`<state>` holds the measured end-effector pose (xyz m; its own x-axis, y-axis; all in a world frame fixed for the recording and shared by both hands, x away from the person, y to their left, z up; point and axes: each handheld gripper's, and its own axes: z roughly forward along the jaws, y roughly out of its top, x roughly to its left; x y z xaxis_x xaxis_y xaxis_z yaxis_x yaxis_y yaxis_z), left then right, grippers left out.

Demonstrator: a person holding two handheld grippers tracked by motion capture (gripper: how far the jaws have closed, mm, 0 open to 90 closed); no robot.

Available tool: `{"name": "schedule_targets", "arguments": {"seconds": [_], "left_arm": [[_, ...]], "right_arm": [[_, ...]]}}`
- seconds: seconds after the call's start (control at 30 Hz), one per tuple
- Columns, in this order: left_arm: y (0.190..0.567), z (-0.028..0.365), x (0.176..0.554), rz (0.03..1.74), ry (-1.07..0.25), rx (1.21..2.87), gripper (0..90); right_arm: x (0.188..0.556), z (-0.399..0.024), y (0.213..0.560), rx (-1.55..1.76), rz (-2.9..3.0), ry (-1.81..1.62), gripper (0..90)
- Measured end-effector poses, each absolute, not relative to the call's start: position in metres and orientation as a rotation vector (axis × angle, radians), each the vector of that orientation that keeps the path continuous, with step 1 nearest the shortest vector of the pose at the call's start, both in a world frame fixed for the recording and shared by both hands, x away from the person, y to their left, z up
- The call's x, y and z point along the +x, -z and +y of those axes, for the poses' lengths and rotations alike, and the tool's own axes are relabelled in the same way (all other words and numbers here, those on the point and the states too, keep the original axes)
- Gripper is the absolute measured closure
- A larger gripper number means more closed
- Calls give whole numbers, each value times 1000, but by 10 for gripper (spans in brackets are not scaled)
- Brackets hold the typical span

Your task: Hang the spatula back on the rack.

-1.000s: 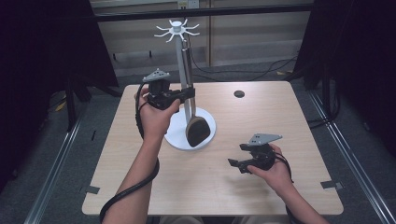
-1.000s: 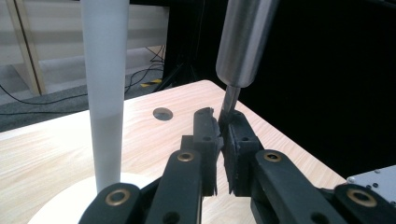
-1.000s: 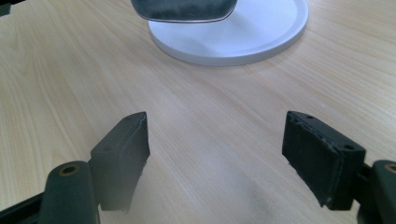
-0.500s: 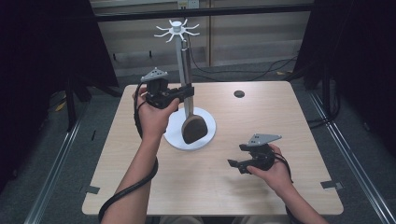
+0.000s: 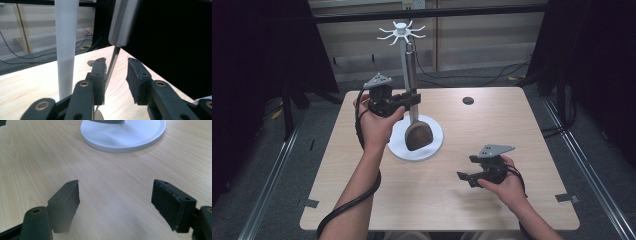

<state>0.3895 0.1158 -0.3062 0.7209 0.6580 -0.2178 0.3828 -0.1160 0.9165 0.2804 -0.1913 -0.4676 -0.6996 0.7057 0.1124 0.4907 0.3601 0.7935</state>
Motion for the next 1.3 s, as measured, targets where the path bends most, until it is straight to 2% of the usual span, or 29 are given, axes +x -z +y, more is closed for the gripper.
{"name": "schedule_targets", "arguments": {"seconds": [0.1,0.33,0.53,1.3], "left_arm": [[306,115,387,821,-312,1750,613],[308,120,383,838,-302,1765,553],[311,127,376,839,-320,1782,428],[352,145,356,874,-364,1845,249]], "right_arm": [[280,-192,467,1067,2375,-1255,220],[278,-192,468,1070,2374,-1242,219],[277,-190,467,1069,2375,-1242,219],[277,-188,469,1062,2383,-1235,216]]}}
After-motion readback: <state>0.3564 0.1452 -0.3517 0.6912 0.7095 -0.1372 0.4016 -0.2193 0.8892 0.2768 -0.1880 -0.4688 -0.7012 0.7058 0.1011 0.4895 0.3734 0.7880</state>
